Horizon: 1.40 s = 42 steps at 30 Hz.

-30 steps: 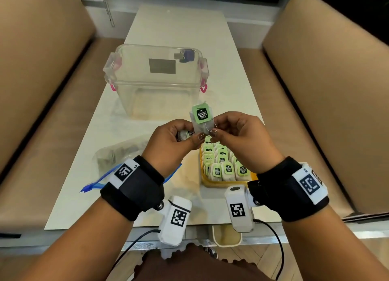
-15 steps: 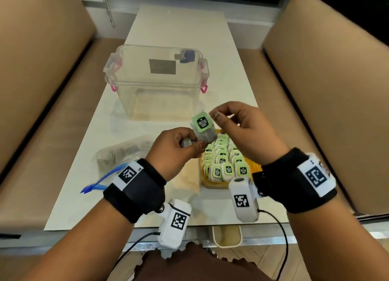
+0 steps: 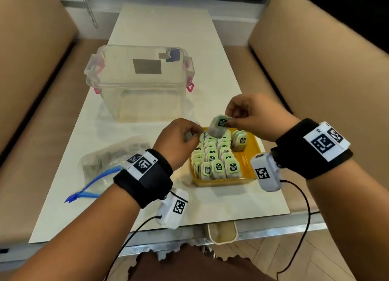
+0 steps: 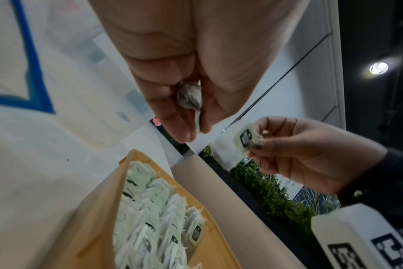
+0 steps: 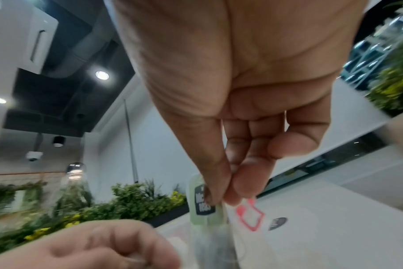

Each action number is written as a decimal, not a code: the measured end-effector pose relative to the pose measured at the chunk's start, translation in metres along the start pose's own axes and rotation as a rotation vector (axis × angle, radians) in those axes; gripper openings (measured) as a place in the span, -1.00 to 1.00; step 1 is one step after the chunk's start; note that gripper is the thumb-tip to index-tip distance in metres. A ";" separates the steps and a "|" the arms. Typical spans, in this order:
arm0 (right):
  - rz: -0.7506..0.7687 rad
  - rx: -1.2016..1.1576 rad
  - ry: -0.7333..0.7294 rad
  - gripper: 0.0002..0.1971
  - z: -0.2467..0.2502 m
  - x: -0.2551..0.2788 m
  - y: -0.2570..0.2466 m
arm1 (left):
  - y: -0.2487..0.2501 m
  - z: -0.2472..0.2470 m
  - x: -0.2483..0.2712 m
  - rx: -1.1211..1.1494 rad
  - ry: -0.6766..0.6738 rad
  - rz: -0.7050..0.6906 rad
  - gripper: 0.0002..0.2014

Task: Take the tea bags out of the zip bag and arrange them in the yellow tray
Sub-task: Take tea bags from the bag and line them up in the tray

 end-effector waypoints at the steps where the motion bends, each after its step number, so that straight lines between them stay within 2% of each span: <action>1: -0.029 0.001 0.002 -0.91 0.003 0.002 0.009 | -0.001 -0.001 0.000 0.035 0.003 0.011 -0.79; 3: -0.110 0.033 -0.017 -0.93 0.007 0.006 0.029 | -0.004 -0.002 0.001 0.037 0.000 0.010 -0.69; 7: -0.287 0.136 -0.141 -0.90 -0.003 0.011 0.073 | -0.011 -0.007 0.009 0.052 0.006 -0.006 -0.61; 10: -0.328 0.200 -0.177 -0.87 -0.019 0.010 0.096 | -0.013 -0.010 0.014 0.179 0.013 0.028 -0.58; 14: -0.379 0.225 -0.136 -0.90 -0.032 0.002 0.113 | -0.015 -0.014 0.014 0.266 0.037 0.058 -0.54; 19: -0.378 0.293 -0.146 -0.88 -0.038 -0.009 0.117 | -0.017 -0.014 0.011 0.281 0.058 0.072 -0.47; 28: -0.345 0.442 -0.195 -0.85 -0.039 -0.017 0.103 | -0.017 -0.018 0.011 0.344 0.045 0.086 -0.47; 32: -0.313 0.457 -0.131 -0.82 -0.029 -0.013 0.098 | -0.017 -0.019 0.012 0.339 0.038 0.094 -0.47; 36: -0.204 0.309 -0.038 -0.83 -0.017 -0.002 0.071 | -0.014 -0.021 0.009 0.338 0.050 0.107 -0.53; 40: -0.064 -0.054 -0.118 -0.78 -0.022 0.008 0.027 | -0.003 -0.023 0.001 0.423 0.070 0.122 -0.62; 42: -0.027 -0.163 -0.087 -0.85 -0.028 0.008 0.018 | 0.003 -0.023 -0.001 0.497 0.046 0.120 -0.64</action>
Point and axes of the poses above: each hand's wrist, its own x-axis away from the middle knuckle, its own z-axis out of the back of the hand, y = z × x, the point moved 1 cm from there along -x, towards the middle knuckle, and after that the axes turned 3 degrees about -x, right-handed, at the moved point
